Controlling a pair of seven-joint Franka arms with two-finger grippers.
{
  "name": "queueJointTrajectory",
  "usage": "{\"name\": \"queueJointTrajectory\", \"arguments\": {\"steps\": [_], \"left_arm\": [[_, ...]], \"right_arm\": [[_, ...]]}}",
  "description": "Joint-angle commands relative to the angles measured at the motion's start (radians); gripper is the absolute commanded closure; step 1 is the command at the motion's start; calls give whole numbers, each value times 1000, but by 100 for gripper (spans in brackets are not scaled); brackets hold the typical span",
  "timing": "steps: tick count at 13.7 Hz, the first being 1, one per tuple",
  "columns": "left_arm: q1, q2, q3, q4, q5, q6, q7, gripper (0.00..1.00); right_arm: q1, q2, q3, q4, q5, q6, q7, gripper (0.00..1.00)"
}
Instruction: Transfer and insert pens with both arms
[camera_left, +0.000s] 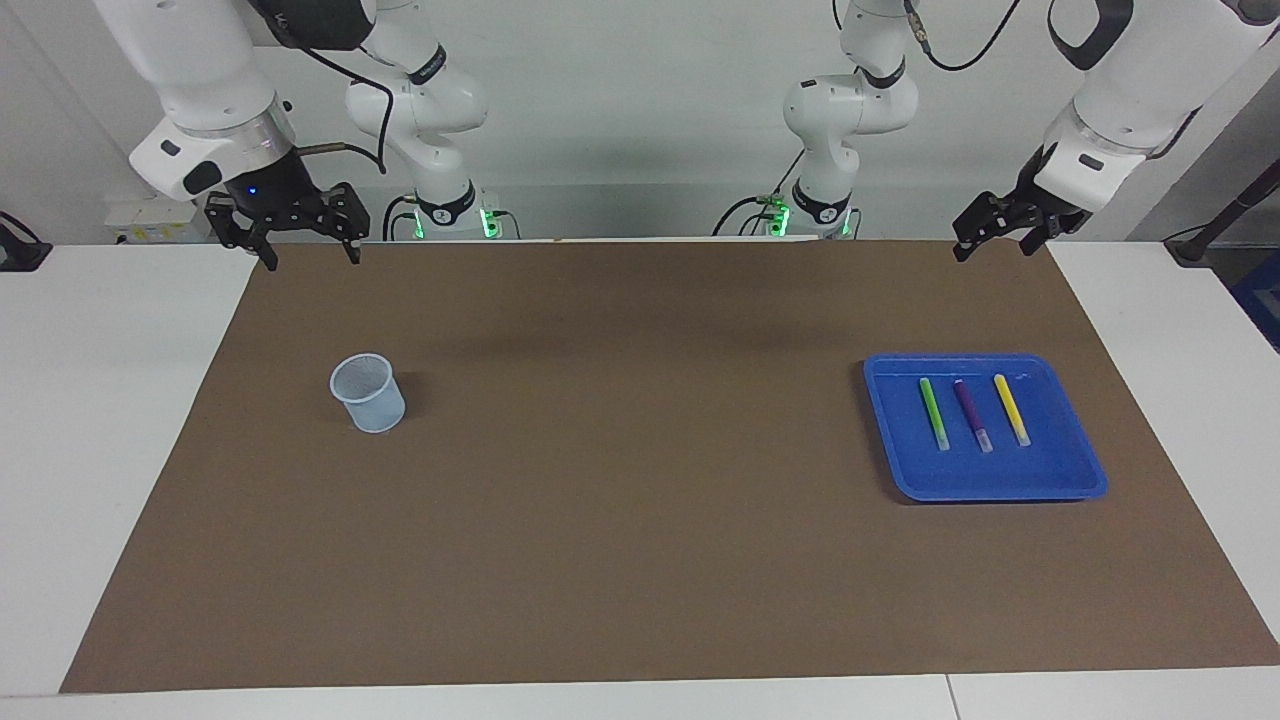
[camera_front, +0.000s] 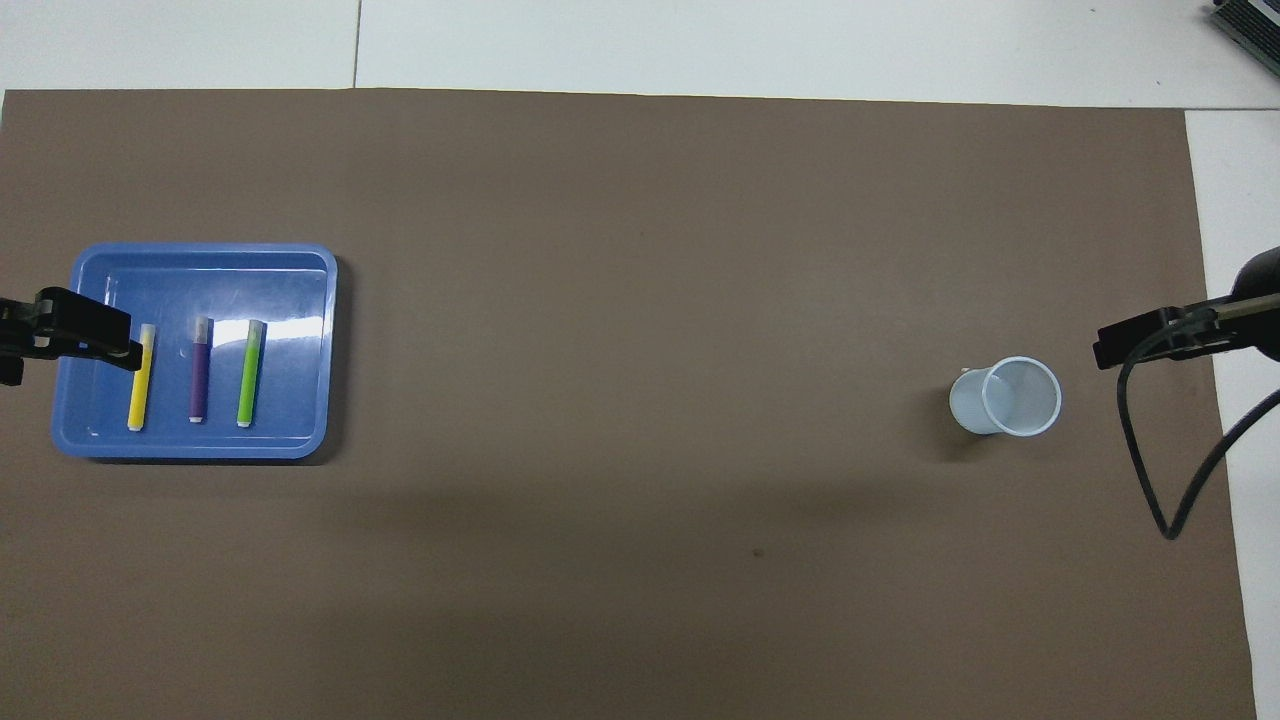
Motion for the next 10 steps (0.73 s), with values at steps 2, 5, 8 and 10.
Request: {"name": "queueJointTrajectory", "arguments": {"steps": [2,5,8,10], "left_arm": [[-4,-23,5,-17,-13,-5,-3,0],[-2,-23,9,-18,-13,-7,-1,0],[-2,-25,10,-18,-13,-5,-1,0],[1,-25,10,-20,-13,-1,-7,0]], "right_arm": [[-10,-16,2,-13,21,16,-13,0],[-10,-16,2,-13,21,16,-13,0],[-10,-16,2,-13,21,16,-13,0],[-10,-16,2,-14,21,16,-13,0]]}}
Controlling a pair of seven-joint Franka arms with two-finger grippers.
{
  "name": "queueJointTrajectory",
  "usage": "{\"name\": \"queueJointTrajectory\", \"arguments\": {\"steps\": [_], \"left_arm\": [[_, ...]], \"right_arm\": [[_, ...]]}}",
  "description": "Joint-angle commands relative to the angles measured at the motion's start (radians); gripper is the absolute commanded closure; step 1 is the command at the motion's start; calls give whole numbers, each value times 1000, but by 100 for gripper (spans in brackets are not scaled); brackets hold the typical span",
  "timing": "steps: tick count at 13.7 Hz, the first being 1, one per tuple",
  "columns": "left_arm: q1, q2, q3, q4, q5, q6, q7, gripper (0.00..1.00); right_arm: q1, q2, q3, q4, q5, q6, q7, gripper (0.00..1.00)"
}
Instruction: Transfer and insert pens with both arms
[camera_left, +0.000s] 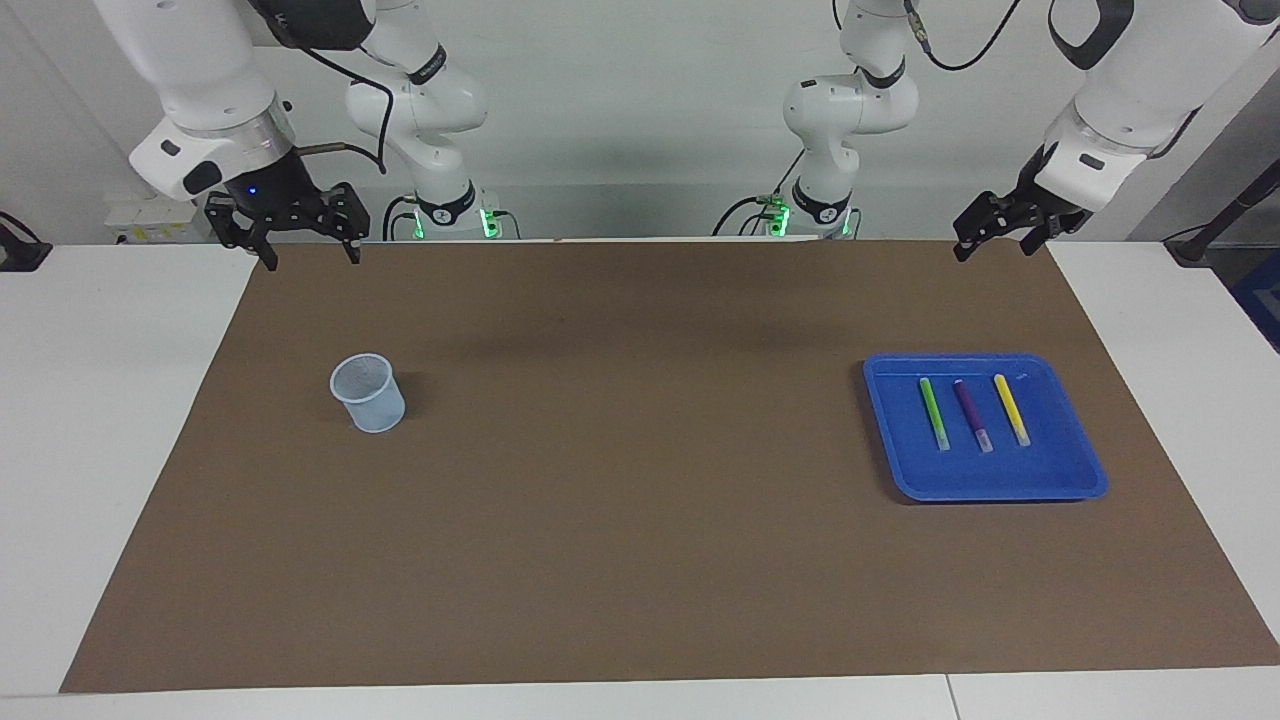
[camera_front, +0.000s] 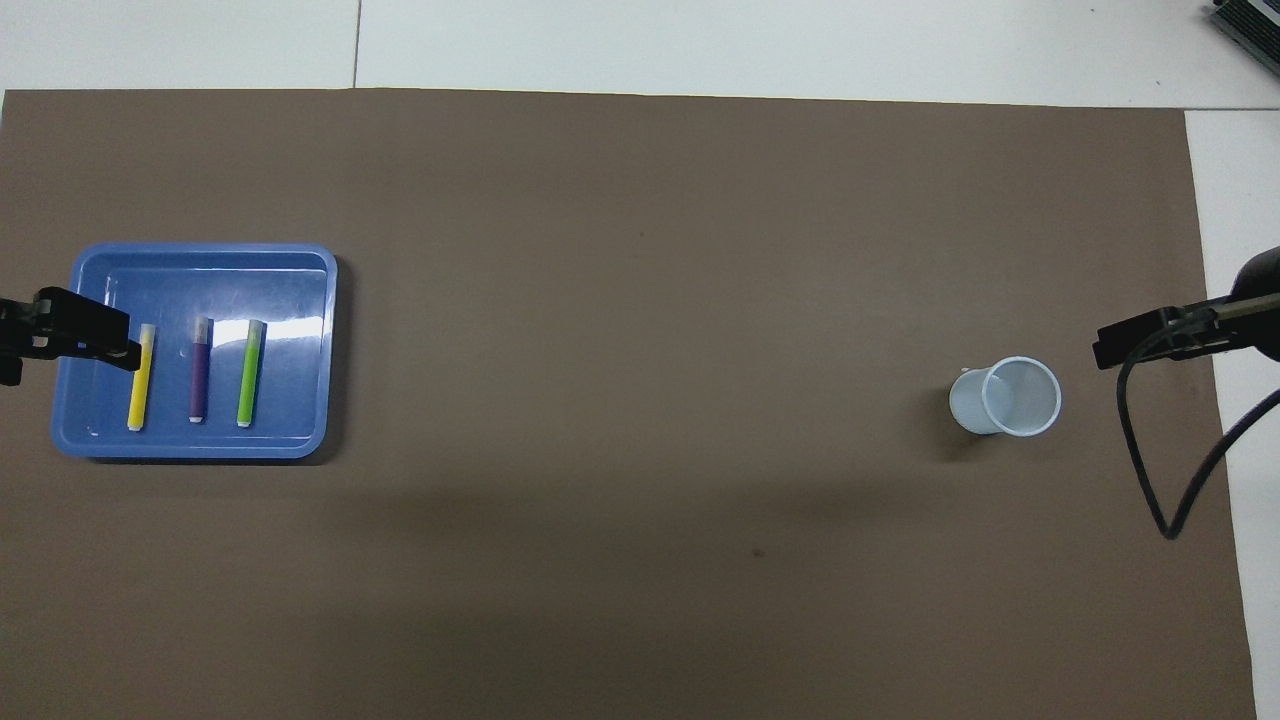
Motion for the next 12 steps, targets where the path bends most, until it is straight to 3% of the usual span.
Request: {"name": "queueJointTrajectory", "arguments": {"steps": [1,10,12], "left_arm": [[2,-26,9,-20,-14,5,-13,0],[31,-35,9,-35,-40,62,-39,0],[39,-61,9,-89,-40,108,-39,0]], "right_arm": [[-10,-16,2,-14,21,16,-13,0],[-10,-16,2,-13,21,16,-13,0],[-10,-16,2,-14,21,16,-13,0]]}}
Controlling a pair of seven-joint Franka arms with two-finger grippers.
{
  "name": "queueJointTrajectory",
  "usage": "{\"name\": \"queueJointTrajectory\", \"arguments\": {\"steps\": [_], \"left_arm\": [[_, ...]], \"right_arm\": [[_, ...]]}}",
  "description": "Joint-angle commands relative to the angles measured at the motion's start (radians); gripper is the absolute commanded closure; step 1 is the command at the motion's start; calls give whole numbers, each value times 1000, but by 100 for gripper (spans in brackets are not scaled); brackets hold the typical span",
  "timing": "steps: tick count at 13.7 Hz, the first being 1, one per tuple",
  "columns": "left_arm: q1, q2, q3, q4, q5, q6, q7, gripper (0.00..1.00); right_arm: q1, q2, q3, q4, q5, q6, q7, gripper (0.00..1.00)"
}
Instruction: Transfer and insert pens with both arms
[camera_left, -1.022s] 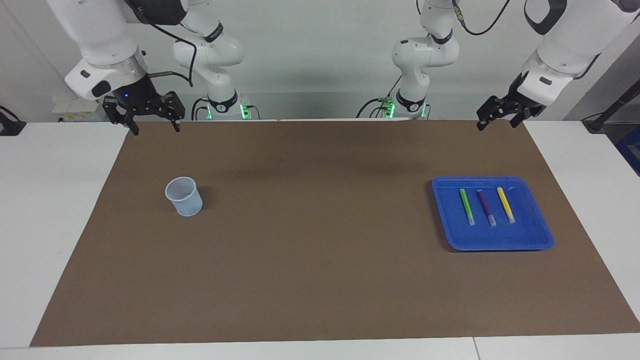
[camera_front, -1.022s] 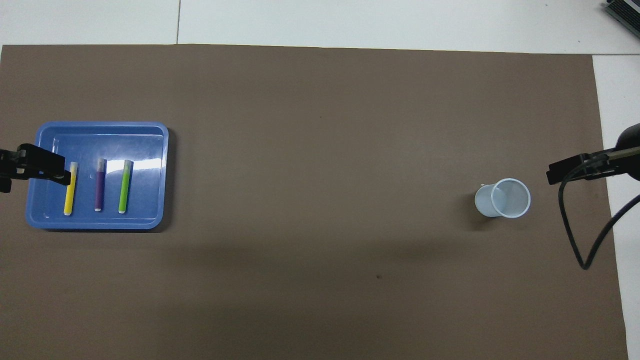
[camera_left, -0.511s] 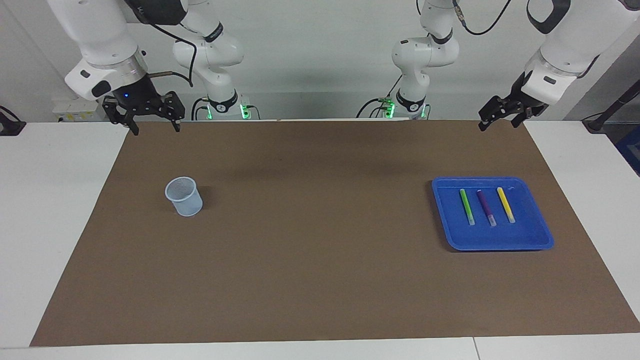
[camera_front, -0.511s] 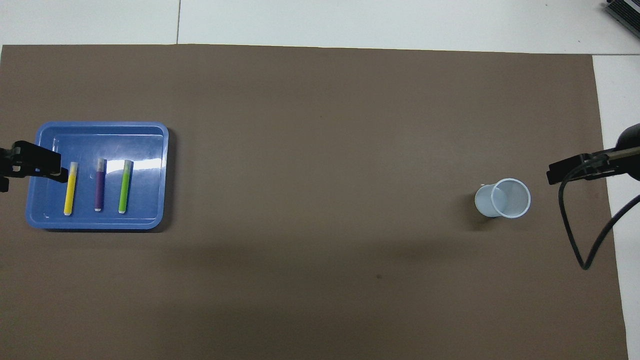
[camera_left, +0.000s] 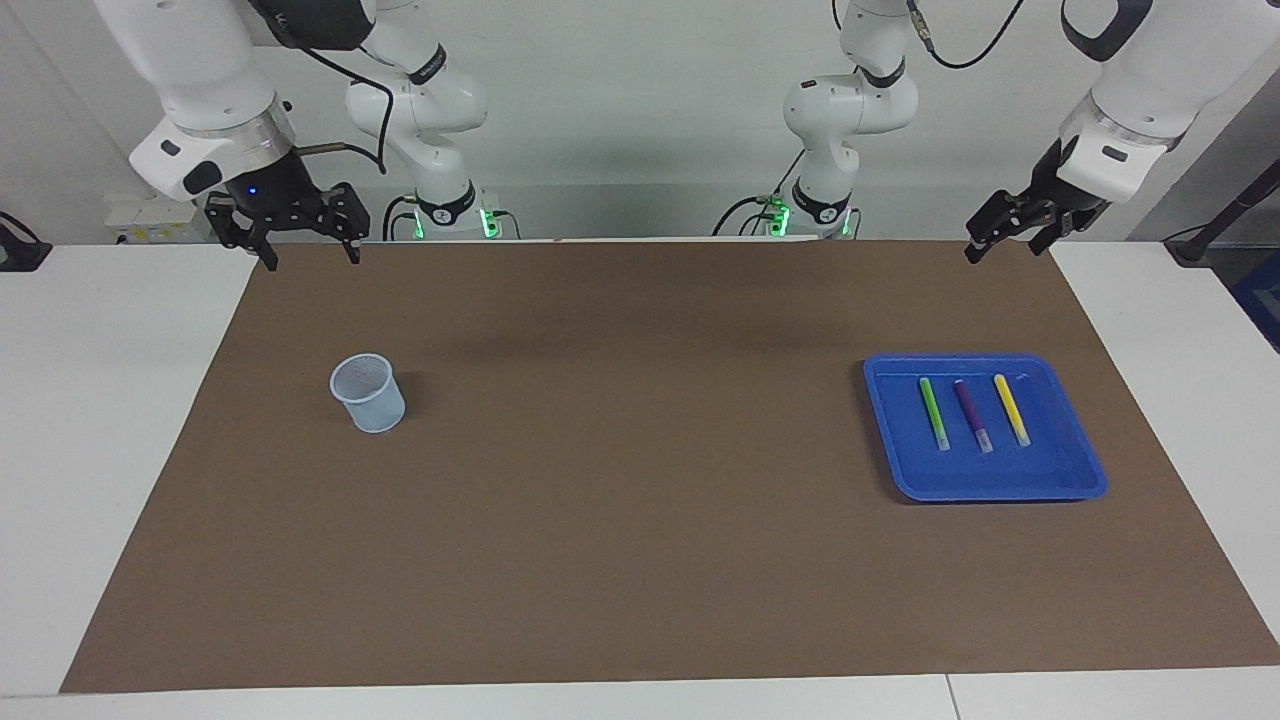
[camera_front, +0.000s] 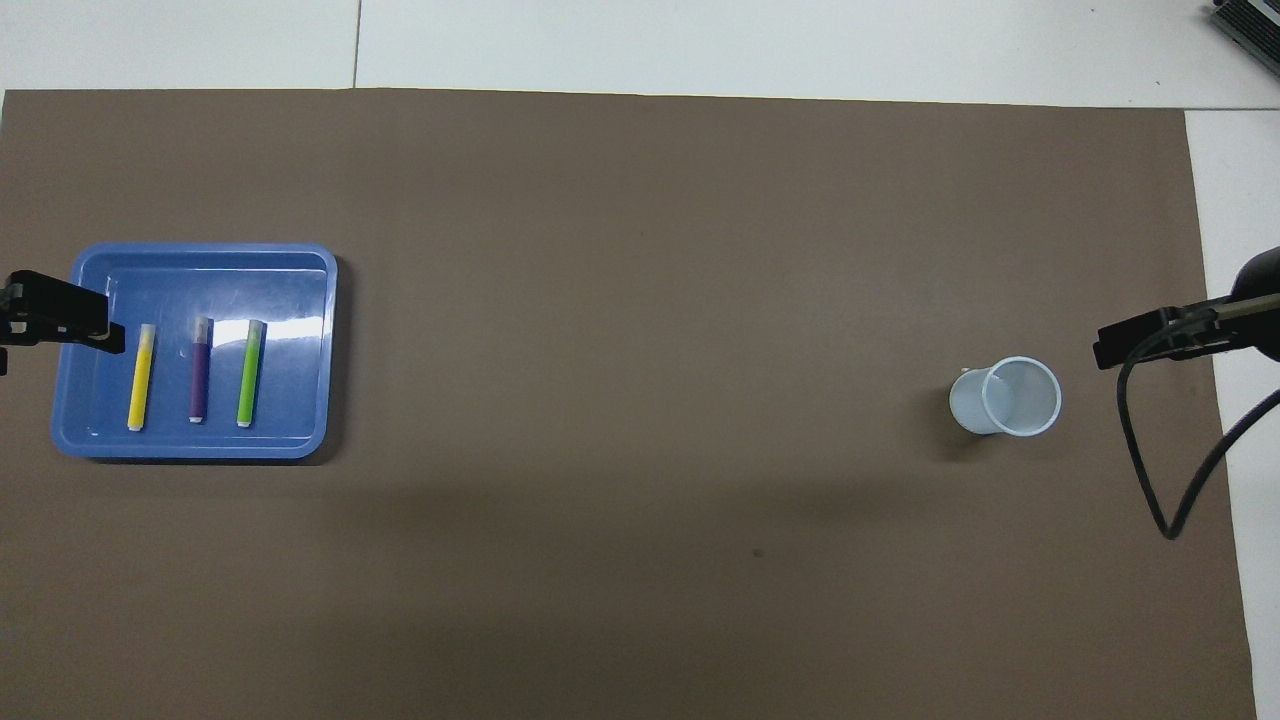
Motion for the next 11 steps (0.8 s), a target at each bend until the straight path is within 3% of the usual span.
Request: {"name": "queueJointTrajectory", "arguments": {"steps": [1,4,11], "left_arm": [[27,-80,-1,-149,-14,112,-7,0],[27,-137,-1,-309,-14,244,-7,0],[27,-118,-2,-451,-14,414,7,0]], "right_arm": [[-10,-16,2,-13,21,16,-13,0],[-10,-16,2,-14,21,16,-13,0],[-10,-16,2,-14,21,16,-13,0]]}}
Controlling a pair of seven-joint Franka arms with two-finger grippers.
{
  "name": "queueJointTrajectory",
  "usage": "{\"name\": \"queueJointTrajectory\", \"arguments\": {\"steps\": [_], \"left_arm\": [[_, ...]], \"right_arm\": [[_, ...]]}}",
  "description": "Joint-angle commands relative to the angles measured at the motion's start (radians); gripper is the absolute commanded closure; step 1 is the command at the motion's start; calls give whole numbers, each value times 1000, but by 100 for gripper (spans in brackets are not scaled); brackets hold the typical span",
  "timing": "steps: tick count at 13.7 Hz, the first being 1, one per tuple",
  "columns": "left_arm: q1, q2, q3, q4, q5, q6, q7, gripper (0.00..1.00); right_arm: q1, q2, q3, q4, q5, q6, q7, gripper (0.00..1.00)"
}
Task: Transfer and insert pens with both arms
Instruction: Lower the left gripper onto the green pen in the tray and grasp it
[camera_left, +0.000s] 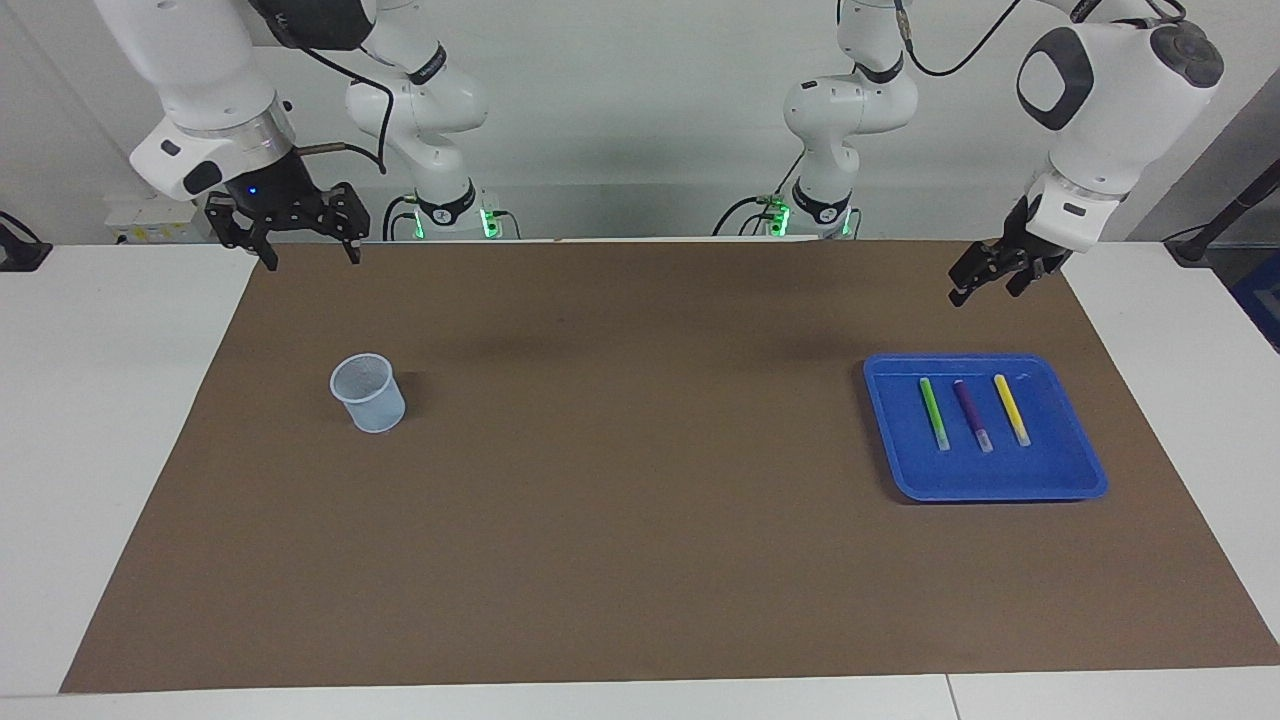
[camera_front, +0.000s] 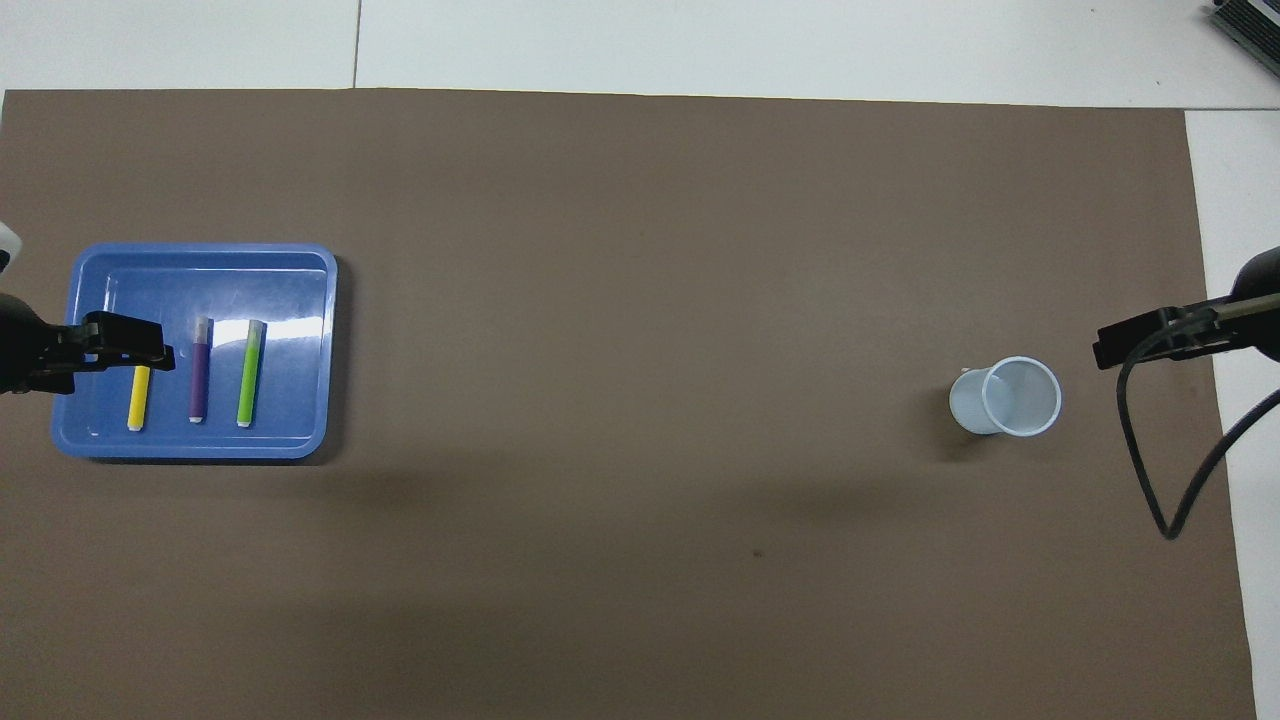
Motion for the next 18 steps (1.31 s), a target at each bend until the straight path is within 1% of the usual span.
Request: {"name": "queueJointTrajectory", "arguments": {"steps": [1,3,8,12,18], "left_arm": [[5,-12,-2,-101,-12,102,12,0],[16,26,-2,-106,-12,121,59,0],[21,132,-2,-106,-12,237,73,0],[24,195,0,-106,-12,297,130,0],[38,326,-2,-106,-12,438,171,0]], "right_arm": [[-10,-16,2,-14,21,16,-13,0],[-10,-16,2,-14,21,16,-13,0],[-10,-16,2,-14,21,16,-13,0],[-10,-16,2,-13,21,16,-13,0],[-10,-16,2,-14,19,16,-13,0]]}}
